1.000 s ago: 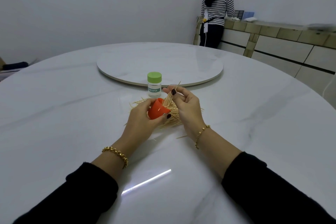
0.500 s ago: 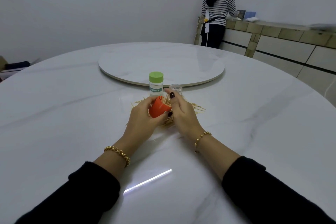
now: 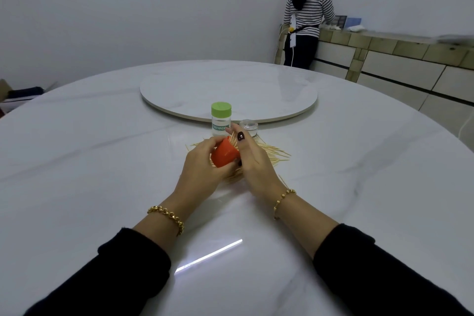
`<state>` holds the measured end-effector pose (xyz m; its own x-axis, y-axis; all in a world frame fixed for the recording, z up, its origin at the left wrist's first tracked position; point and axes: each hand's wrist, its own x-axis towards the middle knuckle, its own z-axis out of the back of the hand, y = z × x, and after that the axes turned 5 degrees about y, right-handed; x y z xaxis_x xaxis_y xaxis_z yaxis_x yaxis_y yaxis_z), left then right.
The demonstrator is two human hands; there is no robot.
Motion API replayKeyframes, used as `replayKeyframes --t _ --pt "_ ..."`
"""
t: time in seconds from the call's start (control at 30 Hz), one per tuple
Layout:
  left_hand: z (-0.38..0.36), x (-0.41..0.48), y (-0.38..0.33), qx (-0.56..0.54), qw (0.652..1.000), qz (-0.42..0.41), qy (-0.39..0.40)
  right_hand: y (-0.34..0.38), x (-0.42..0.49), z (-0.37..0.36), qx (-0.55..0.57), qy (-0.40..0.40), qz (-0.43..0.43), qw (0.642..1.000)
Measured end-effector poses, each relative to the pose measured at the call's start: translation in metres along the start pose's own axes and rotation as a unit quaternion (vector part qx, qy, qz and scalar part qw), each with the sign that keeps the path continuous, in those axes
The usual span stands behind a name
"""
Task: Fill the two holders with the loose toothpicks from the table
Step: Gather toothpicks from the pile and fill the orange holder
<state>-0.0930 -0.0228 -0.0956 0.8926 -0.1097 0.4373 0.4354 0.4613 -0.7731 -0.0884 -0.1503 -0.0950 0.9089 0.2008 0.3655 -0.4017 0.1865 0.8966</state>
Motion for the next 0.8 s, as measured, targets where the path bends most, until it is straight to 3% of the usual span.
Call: replayKeyframes --t 0.13,0.23,0.4,0.6,0.8 --pt "0.001 0.000 0.001 0.008 1.000 0.012 0.005 0.004 0.000 0.006 -0.007 0.002 0.042 0.999" --pt "0.001 -0.001 -0.001 -0.001 1.000 0.010 0.004 0.005 0.001 0.012 -0.077 0.005 0.077 0.994" --pt "0.003 -0.001 -0.004 -0.013 1.000 0.006 -0.007 -0.006 0.006 0.017 -0.234 0.040 0.046 0.970" --pt "0.003 0.000 -0.001 -0.011 1.000 0.015 -0.002 -0.006 0.002 0.039 -0.185 0.009 0.047 0.982" --pt "0.001 -0.002 -0.003 -0.003 1.000 0.020 0.014 -0.012 -0.004 0.075 -0.204 0.023 -0.026 0.978"
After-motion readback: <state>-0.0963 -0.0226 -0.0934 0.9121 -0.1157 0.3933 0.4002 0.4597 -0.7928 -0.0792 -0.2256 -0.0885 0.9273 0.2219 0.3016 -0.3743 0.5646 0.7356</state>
